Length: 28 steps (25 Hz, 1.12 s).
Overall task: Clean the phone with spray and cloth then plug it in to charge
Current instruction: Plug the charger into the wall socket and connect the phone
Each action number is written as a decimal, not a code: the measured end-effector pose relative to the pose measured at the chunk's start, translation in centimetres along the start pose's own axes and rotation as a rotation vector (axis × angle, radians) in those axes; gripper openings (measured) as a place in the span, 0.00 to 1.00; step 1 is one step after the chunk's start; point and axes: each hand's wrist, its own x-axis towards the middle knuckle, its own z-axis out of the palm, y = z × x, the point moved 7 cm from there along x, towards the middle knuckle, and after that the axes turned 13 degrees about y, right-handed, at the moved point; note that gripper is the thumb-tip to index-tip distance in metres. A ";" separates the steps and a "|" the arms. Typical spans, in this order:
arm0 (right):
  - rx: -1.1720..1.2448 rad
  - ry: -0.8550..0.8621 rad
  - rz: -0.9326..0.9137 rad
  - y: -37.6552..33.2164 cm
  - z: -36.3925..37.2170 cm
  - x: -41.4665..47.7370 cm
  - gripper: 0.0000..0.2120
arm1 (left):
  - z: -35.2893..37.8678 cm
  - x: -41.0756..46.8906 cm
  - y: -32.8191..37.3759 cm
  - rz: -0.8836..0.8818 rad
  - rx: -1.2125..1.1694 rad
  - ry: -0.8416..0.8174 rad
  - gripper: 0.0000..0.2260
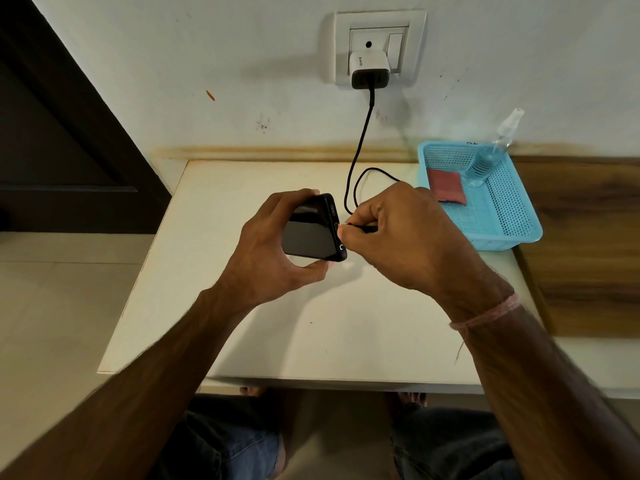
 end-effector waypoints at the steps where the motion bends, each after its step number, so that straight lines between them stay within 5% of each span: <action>1: -0.006 -0.010 0.000 -0.1 0.0 -0.1 0.10 | 0.0 0.0 0.0 0.008 0.013 -0.006 0.37; 18: -0.031 -0.055 -0.023 -0.3 -0.3 -0.2 0.14 | -0.5 0.5 1.1 0.058 0.096 0.037 0.39; 28: 0.023 0.052 -0.032 1.9 1.0 0.2 0.07 | -0.2 0.6 0.8 -0.012 0.242 -0.074 0.39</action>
